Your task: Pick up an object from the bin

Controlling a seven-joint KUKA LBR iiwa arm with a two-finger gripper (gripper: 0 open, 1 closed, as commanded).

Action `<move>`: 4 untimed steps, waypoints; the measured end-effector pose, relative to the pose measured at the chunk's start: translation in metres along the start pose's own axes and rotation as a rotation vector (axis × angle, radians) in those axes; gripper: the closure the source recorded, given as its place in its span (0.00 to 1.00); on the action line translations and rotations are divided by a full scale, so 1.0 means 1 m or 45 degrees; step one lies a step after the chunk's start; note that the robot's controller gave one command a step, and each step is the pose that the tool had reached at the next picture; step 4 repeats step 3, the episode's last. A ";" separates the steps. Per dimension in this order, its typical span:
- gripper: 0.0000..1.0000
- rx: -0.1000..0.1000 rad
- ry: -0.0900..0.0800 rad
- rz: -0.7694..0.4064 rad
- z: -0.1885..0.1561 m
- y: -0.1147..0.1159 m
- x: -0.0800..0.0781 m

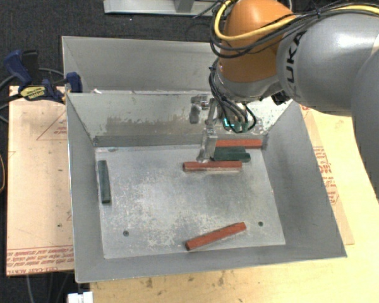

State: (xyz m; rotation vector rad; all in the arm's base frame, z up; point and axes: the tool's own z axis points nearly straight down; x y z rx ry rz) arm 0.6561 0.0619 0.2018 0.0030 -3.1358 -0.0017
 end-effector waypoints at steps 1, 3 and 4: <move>0.00 0.002 0.001 -0.035 0.128 -0.064 0.024; 1.00 0.002 -0.024 -0.158 -0.031 -0.064 0.020; 1.00 0.002 -0.024 -0.158 -0.031 -0.064 0.020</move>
Offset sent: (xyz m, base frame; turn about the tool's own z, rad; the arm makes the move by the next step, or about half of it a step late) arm -0.0222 -0.0617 -0.1230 -0.0325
